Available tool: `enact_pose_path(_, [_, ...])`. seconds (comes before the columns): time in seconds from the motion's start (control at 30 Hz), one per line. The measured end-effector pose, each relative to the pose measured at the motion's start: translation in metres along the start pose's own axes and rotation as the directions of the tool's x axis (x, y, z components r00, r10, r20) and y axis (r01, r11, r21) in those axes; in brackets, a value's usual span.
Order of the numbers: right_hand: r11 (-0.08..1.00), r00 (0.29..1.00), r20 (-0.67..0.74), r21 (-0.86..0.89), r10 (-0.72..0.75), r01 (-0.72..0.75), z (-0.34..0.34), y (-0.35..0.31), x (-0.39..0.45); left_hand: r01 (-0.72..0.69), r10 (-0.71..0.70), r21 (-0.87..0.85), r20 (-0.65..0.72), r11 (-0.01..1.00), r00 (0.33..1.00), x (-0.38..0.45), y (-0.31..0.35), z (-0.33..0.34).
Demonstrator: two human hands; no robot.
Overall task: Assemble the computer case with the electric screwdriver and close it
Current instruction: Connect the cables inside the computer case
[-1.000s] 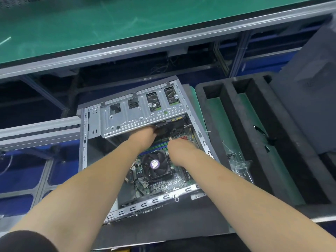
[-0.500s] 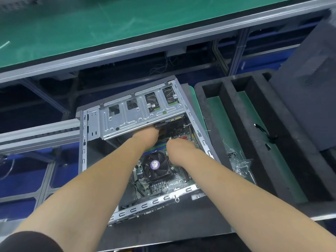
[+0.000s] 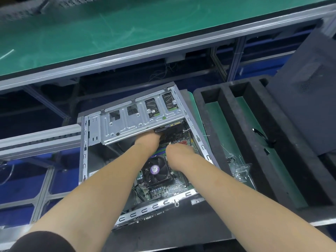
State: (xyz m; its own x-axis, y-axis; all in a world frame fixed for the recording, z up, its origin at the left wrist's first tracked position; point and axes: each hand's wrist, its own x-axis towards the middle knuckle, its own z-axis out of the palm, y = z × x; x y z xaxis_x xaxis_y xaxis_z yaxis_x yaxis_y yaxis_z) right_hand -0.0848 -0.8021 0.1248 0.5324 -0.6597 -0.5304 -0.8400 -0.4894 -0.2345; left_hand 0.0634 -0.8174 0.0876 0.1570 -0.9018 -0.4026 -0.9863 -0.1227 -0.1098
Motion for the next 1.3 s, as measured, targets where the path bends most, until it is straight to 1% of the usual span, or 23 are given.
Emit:
enact_pose_path(0.1, [1.000, 1.000, -0.014, 0.020, 0.015, -0.015, -0.001, -0.001, -0.002, -0.014, 0.016, -0.064, 0.032, 0.998, 0.999, -0.001, -0.006, -0.005])
enact_pose_path(0.17, [1.000, 1.000, -0.012, 0.024, 0.021, -0.020, 0.000, 0.000, 0.000, 0.005, -0.002, -0.086, 0.040, 0.996, 0.999, 0.001, -0.009, -0.003])
enact_pose_path(0.37, [0.999, 1.000, -0.005, 0.034, 0.024, -0.024, 0.002, 0.000, 0.003, 0.015, -0.015, -0.036, 0.005, 0.999, 1.000, 0.002, -0.001, 0.001])
enact_pose_path(0.53, [1.000, 1.000, -0.014, 0.025, 0.014, -0.014, 0.003, 0.001, 0.001, 0.038, -0.037, -0.057, 0.020, 0.998, 0.999, 0.000, -0.002, 0.004])
enact_pose_path(0.6, [0.999, 0.999, -0.031, 0.035, 0.020, -0.019, 0.004, 0.001, 0.004, 0.055, -0.055, -0.058, -0.001, 0.997, 0.999, 0.000, -0.002, 0.005])
enact_pose_path(0.7, [1.000, 1.000, -0.025, 0.021, 0.009, -0.009, 0.004, 0.000, 0.003, 0.081, -0.076, -0.190, 0.034, 0.978, 0.997, -0.005, -0.002, -0.003])
enact_pose_path(0.8, [1.000, 0.999, -0.032, 0.020, 0.010, -0.009, 0.002, 0.001, 0.002, 0.067, -0.058, -0.228, 0.042, 0.971, 0.997, -0.016, -0.012, -0.009])
enact_pose_path(0.9, [1.000, 0.999, -0.051, 0.026, -0.015, 0.016, 0.001, 0.000, 0.002, 0.184, -0.190, -0.197, -0.012, 0.963, 0.982, -0.033, -0.032, -0.007])
enact_pose_path(0.97, [0.999, 0.998, -0.052, 0.024, -0.024, 0.025, 0.001, -0.001, 0.003, 0.245, -0.249, -0.189, 0.003, 0.951, 0.969, -0.042, -0.041, -0.006])
enact_pose_path(1.03, [1.000, 0.998, -0.055, 0.023, -0.016, 0.017, 0.002, 0.000, 0.003, 0.252, -0.261, -0.271, 0.003, 0.929, 0.965, -0.048, -0.043, -0.005])
enact_pose_path(1.07, [1.000, 0.998, -0.057, 0.021, -0.013, 0.015, 0.002, 0.001, 0.004, 0.251, -0.254, -0.298, 0.028, 0.921, 0.967, -0.049, -0.042, -0.007])
enact_pose_path(1.13, [1.000, 0.998, -0.054, 0.011, -0.016, 0.017, 0.003, 0.001, 0.004, 0.309, -0.300, -0.407, 0.086, 0.860, 0.950, -0.047, -0.041, -0.008])
enact_pose_path(1.17, [1.000, 0.998, -0.056, 0.008, -0.022, 0.023, 0.004, 0.002, 0.005, 0.267, -0.255, -0.347, 0.082, 0.899, 0.964, -0.046, -0.041, -0.006])
enact_pose_path(1.23, [0.999, 0.997, -0.062, 0.011, -0.033, 0.034, 0.005, 0.003, 0.006, 0.220, -0.208, -0.234, 0.073, 0.947, 0.975, -0.046, -0.042, -0.007])
enact_pose_path(1.3, [0.999, 0.997, -0.064, 0.011, -0.035, 0.036, 0.005, 0.003, 0.006, 0.265, -0.252, -0.173, 0.096, 0.949, 0.963, -0.049, -0.039, -0.011])
